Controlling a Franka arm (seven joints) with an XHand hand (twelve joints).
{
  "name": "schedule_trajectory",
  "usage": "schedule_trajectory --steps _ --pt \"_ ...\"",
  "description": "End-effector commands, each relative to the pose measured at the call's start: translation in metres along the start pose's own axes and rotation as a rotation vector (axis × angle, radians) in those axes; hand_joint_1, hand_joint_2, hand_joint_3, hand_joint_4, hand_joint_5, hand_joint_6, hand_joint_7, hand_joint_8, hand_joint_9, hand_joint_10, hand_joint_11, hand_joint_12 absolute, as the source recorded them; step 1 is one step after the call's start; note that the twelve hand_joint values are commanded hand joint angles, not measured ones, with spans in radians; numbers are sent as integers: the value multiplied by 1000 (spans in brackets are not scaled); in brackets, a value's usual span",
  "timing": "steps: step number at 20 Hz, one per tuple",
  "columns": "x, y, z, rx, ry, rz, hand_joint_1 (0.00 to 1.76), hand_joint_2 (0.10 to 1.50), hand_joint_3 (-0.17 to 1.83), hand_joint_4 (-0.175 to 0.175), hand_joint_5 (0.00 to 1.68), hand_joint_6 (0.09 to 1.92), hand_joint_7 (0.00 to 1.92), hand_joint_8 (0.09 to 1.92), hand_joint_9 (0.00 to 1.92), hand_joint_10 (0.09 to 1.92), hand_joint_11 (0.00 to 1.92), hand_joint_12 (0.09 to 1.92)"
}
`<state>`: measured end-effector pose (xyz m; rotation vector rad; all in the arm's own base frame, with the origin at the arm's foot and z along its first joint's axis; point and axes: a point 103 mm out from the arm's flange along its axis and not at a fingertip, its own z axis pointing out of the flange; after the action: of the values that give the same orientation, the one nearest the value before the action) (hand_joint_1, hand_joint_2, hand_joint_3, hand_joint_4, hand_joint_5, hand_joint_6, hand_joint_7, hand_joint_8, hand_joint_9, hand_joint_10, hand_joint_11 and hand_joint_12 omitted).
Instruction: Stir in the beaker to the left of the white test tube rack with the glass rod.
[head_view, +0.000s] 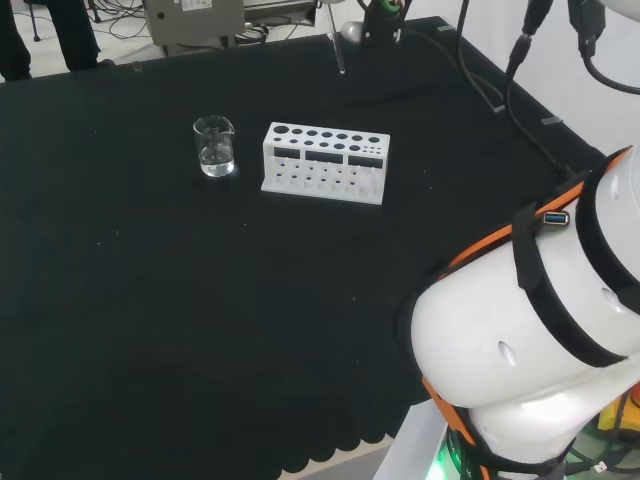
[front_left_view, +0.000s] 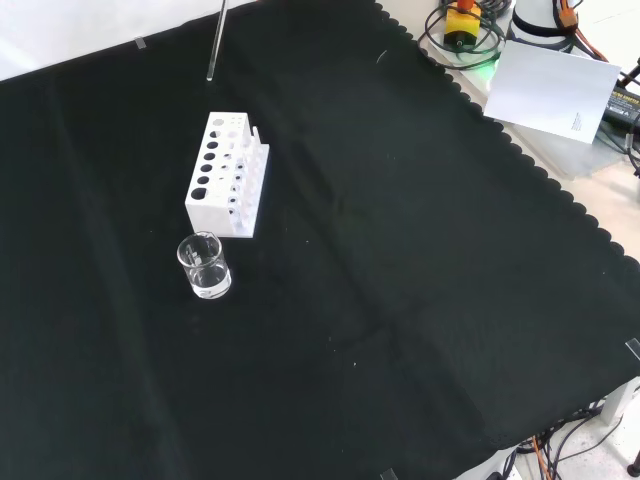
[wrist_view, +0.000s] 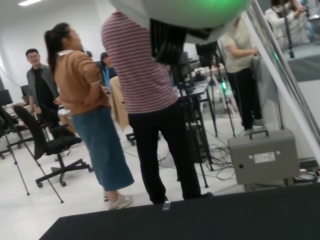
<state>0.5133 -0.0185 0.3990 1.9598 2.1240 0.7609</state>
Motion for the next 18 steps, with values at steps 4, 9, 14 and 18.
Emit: schedule_trajectory --steps 4,9,14,18 --pt "38 24 19 36 64 -61 1301 651 864 -175 1039 931 1142 1253 1568 906 1631 733" --pt "43 29 35 64 124 -78 1301 650 864 -175 1039 931 1143 1252 1568 905 1632 734" --pt "50 40 48 76 154 -80 1301 650 864 -175 1039 930 1143 1251 1568 904 1632 735" --pt "58 49 60 89 166 -106 1301 650 863 -175 1039 929 1143 1251 1568 904 1632 736"
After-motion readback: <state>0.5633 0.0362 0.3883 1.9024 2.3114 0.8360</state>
